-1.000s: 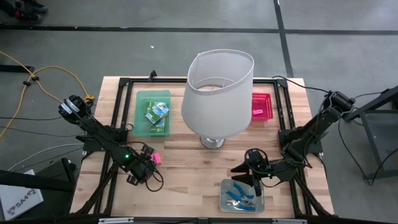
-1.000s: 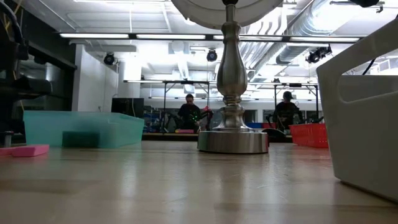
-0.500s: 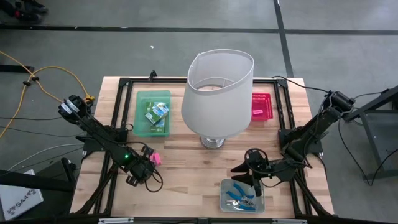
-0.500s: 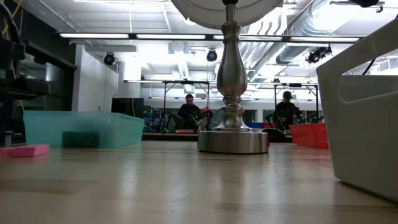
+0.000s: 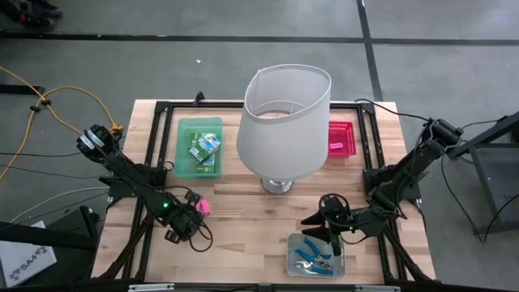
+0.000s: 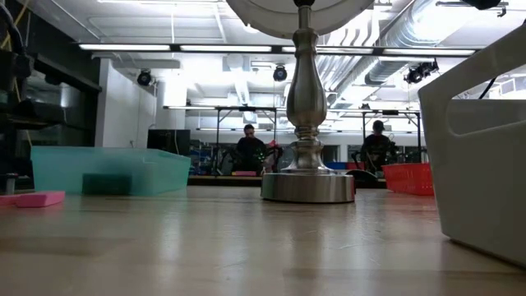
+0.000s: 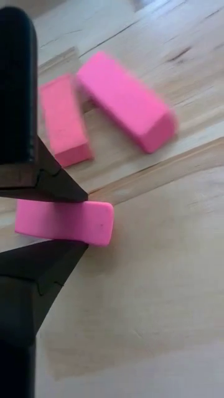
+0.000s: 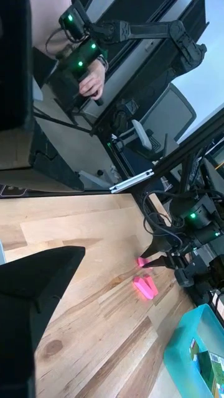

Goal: Pick & Place School Supplies
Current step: Put the pink eraser into the red bin

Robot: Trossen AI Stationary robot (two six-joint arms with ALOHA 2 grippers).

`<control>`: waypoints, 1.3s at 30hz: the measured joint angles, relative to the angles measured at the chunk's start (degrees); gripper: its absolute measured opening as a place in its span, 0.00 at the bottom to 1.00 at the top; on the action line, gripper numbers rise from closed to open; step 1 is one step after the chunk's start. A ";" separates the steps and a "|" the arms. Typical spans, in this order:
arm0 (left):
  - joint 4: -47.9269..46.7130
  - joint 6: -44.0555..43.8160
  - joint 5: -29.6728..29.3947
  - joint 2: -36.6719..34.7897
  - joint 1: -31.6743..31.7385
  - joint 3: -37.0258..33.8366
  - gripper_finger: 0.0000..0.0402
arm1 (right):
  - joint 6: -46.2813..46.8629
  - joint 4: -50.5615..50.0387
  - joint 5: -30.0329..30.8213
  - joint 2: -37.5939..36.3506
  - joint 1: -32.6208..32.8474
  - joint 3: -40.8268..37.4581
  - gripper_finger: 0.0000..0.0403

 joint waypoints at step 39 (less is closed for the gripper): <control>69.29 51.68 -7.59 -0.31 1.01 6.50 0.21 | -19.39 10.20 -4.73 1.26 -0.36 0.00 0.36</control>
